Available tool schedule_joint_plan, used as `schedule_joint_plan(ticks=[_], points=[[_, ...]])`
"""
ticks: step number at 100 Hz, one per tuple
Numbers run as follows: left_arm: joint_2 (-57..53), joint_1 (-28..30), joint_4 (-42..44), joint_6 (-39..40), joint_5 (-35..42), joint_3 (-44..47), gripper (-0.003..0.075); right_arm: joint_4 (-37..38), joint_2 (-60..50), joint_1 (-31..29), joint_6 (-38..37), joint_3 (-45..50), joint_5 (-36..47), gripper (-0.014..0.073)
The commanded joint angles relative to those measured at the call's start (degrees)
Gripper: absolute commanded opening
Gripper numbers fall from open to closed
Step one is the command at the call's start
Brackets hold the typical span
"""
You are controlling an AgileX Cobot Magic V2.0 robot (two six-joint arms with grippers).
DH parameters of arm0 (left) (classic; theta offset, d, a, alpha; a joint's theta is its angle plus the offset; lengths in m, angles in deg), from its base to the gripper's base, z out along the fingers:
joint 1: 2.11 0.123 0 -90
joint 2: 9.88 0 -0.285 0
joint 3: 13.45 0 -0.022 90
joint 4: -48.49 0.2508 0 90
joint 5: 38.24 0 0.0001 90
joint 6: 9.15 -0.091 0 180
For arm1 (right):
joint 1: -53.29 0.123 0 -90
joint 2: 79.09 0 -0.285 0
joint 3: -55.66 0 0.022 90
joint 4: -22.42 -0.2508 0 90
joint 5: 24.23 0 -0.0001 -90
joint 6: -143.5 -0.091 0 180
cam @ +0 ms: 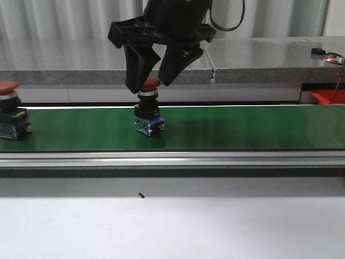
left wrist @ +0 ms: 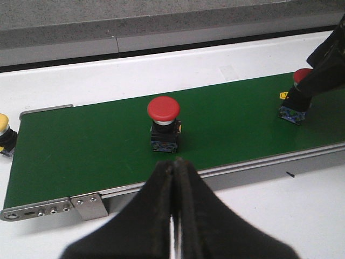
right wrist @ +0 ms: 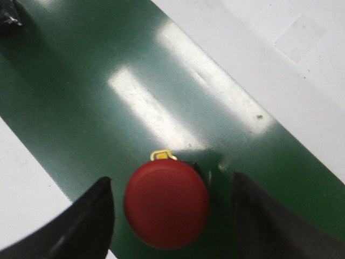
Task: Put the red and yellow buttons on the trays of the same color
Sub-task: 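Grasp the leading red button on the belt with the right gripper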
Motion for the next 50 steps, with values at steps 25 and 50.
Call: schedule_joint_plan(ticks=[25,50], points=[[0.24,-0.50,-1.58,0.16,3.56,-1.36,-0.0019,-2.04,-2.92,-0.76,1.53,-1.94,1.93,0.0038],[0.24,-0.50,-1.58,0.16,3.56,-1.36,-0.0019,-1.99,-7.54,-5.25,1.53,-1.94,1.21,-0.0004]])
